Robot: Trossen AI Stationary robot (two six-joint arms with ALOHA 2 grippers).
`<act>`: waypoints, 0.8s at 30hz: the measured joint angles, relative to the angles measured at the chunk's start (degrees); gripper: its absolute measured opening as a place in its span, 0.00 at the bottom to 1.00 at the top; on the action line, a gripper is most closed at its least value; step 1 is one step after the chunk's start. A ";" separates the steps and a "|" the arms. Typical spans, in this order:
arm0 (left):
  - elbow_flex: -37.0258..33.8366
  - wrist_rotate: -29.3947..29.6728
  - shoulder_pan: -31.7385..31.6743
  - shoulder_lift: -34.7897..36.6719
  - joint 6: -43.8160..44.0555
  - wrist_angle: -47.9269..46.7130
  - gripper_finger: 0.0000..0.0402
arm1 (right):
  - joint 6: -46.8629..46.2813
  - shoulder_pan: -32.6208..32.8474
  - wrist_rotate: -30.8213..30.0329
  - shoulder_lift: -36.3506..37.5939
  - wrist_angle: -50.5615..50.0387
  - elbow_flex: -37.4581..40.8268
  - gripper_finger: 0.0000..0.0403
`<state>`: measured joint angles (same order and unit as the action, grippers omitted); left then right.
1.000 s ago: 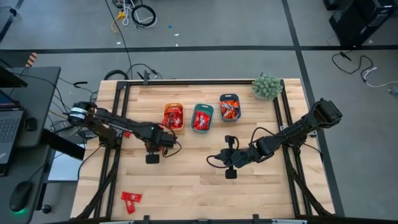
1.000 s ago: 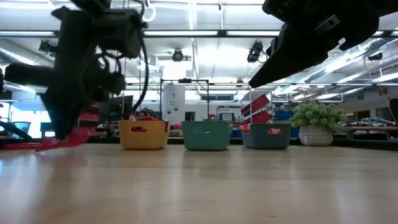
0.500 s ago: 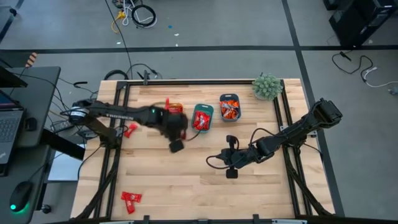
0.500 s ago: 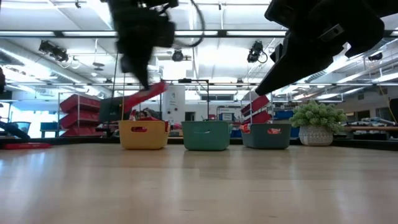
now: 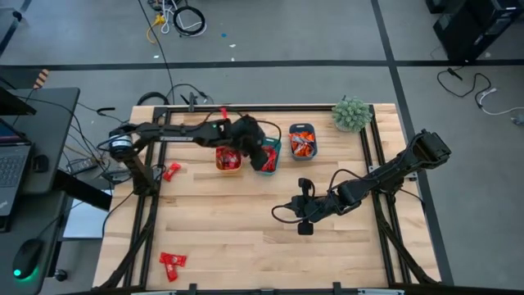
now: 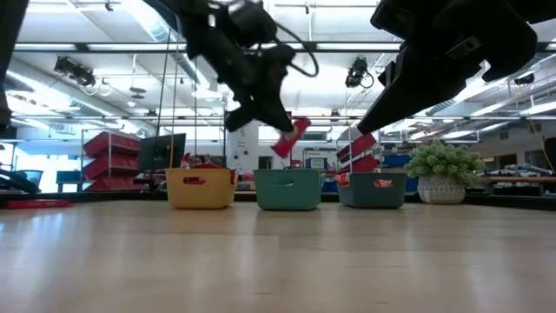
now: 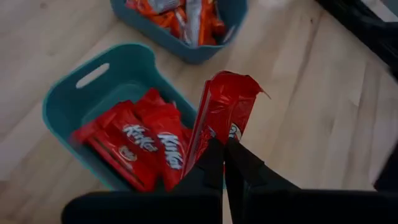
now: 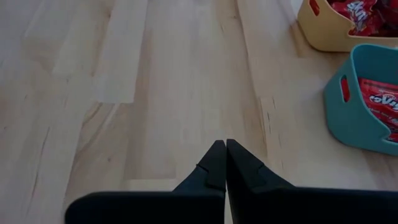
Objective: Sort candy
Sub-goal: Put the red chocolate into the green bin
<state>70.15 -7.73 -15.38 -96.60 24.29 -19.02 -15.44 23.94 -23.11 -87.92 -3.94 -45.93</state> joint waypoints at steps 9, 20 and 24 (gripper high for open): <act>-0.09 -5.27 -5.46 -7.73 4.66 1.38 0.00 | -0.02 0.00 0.02 0.00 0.00 0.00 0.00; 0.26 -9.53 -5.63 -8.72 2.69 -2.05 0.17 | -0.04 0.00 0.02 0.00 -0.02 0.00 0.00; 3.63 -9.60 -5.62 -8.72 -1.34 -6.44 0.26 | -0.04 0.00 0.04 0.00 -0.02 0.00 0.00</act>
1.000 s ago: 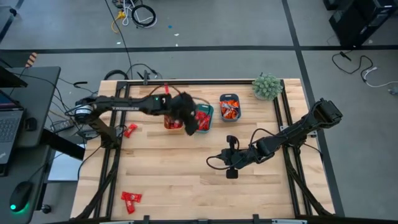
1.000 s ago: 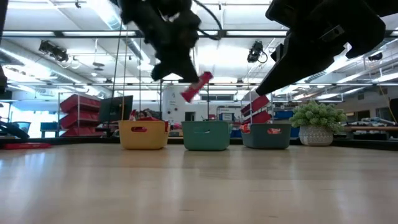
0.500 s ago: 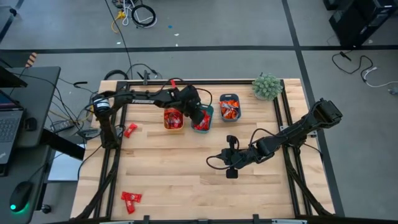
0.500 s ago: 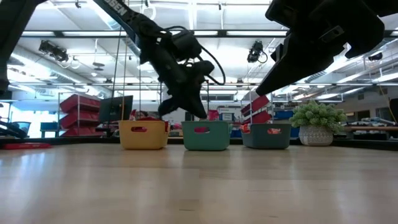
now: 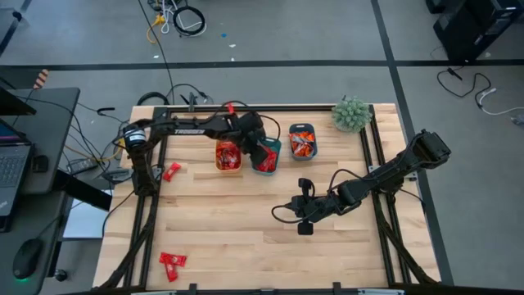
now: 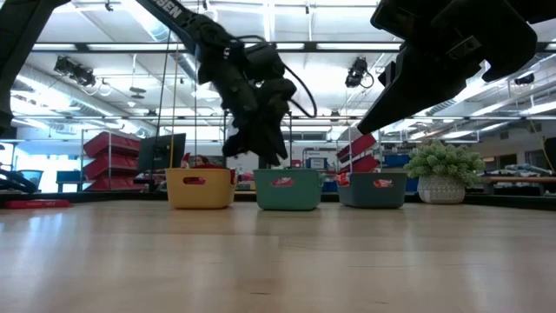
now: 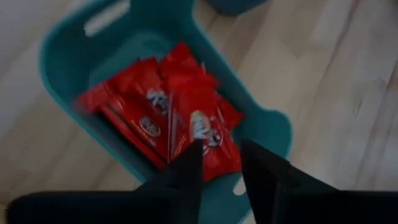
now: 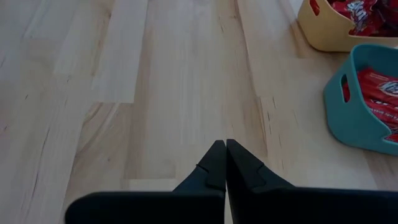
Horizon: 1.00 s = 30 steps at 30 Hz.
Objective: Sort candy
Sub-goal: Put the red chocolate into the green bin
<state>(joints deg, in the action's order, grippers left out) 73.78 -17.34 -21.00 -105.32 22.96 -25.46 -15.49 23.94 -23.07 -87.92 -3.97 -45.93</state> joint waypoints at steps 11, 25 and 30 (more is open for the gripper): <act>20.12 9.16 2.34 0.98 -14.93 -38.29 0.22 | 0.11 -0.01 0.00 0.00 0.01 0.00 0.00; 0.86 21.63 7.55 24.88 2.42 -49.11 0.01 | 1.68 0.00 0.02 0.00 1.51 0.00 0.00; -10.80 21.94 8.42 33.46 14.01 -51.34 0.00 | 1.71 -0.07 0.04 0.00 3.39 0.00 0.00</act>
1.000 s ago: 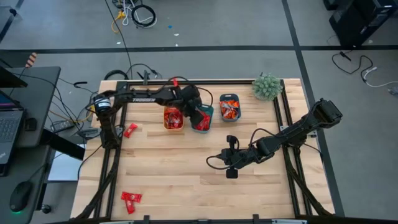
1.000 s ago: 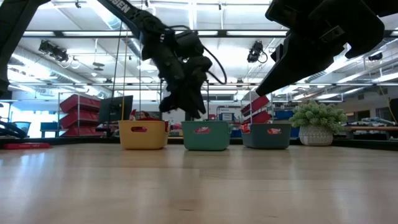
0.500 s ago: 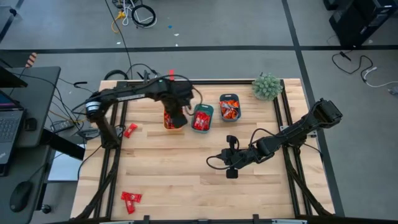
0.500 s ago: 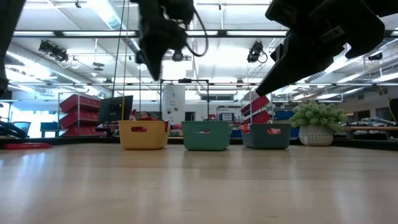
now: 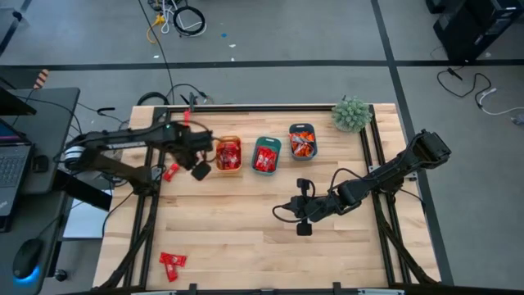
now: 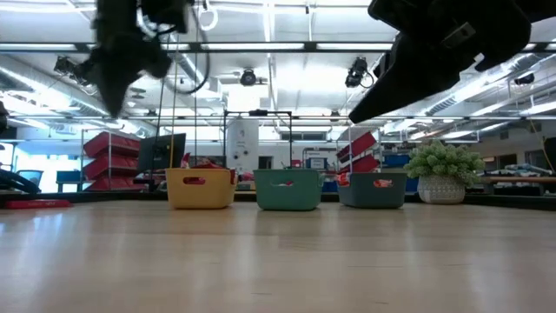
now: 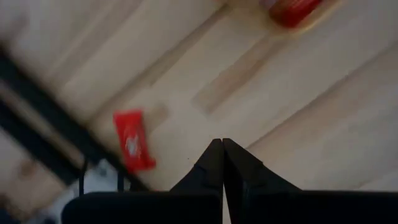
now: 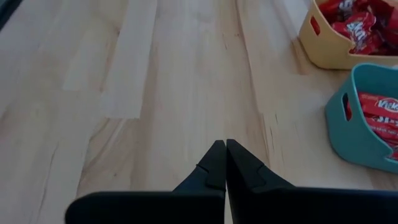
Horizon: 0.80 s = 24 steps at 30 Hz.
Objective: Sort candy
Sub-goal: Put the red chocolate into the green bin
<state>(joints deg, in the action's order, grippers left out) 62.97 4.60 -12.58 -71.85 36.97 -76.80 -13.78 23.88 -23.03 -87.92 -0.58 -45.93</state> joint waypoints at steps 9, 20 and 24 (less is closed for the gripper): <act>-13.93 0.70 -0.04 2.99 6.93 -0.14 0.07 | 1.93 -0.11 0.26 0.02 2.71 -0.02 0.00; -20.06 7.38 -2.16 -1.10 5.70 4.18 0.34 | 3.45 -0.29 3.22 0.01 2.68 -0.02 0.00; -21.40 10.04 -4.39 -2.21 3.55 7.00 0.42 | 3.51 -0.46 4.36 0.00 2.67 0.00 0.00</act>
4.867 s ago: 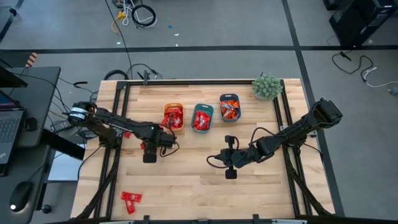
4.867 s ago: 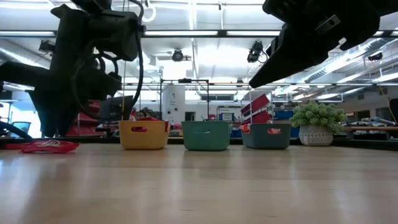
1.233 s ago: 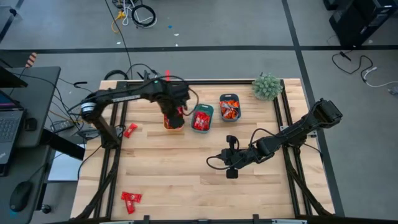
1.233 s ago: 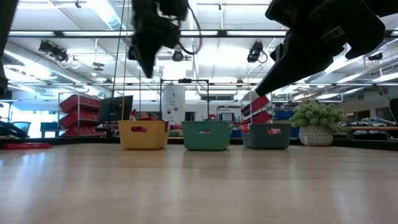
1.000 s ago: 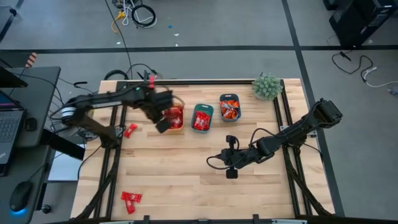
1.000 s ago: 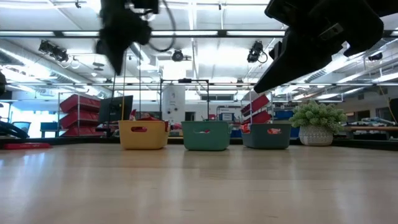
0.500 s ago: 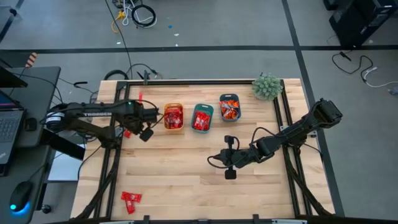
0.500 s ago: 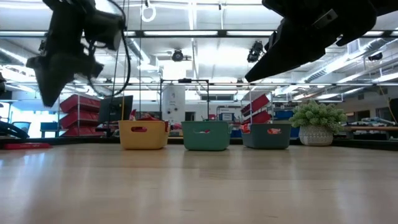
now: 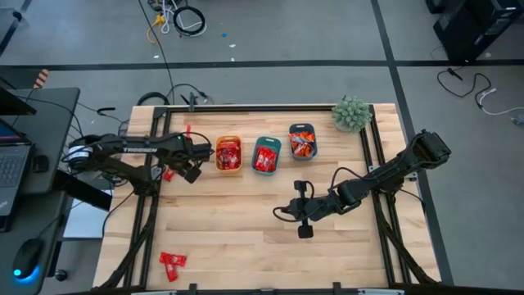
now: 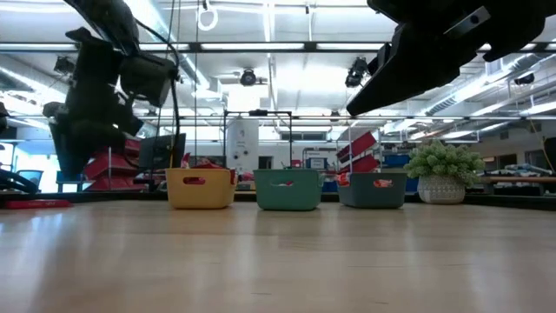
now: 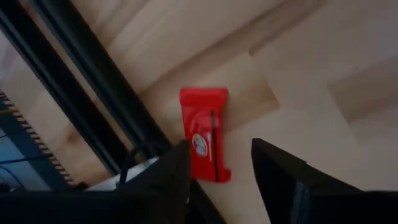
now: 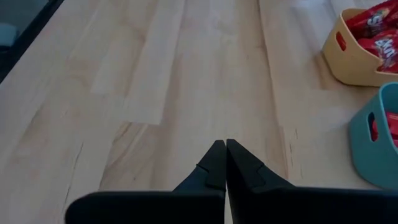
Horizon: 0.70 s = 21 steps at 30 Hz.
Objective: Sort candy
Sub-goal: Put the red chocolate into the green bin
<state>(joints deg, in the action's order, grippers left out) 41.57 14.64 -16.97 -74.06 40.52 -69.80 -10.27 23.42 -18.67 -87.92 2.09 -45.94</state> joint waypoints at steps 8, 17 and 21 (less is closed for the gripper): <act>-4.59 -0.03 -5.60 -0.67 -2.82 3.71 0.49 | 0.18 -0.35 0.40 0.02 -0.04 0.00 0.00; -7.53 -3.87 -11.45 -0.59 -7.07 8.63 0.49 | 0.07 -0.35 0.43 0.02 0.00 -0.02 0.00; -7.53 -4.36 -13.64 -0.59 -7.09 9.31 0.49 | 0.01 -0.35 0.43 0.02 0.00 -0.02 0.00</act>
<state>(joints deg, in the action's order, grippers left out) 34.04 10.28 -30.61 -74.65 33.43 -60.49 -10.26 23.07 -18.24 -87.90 2.09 -45.95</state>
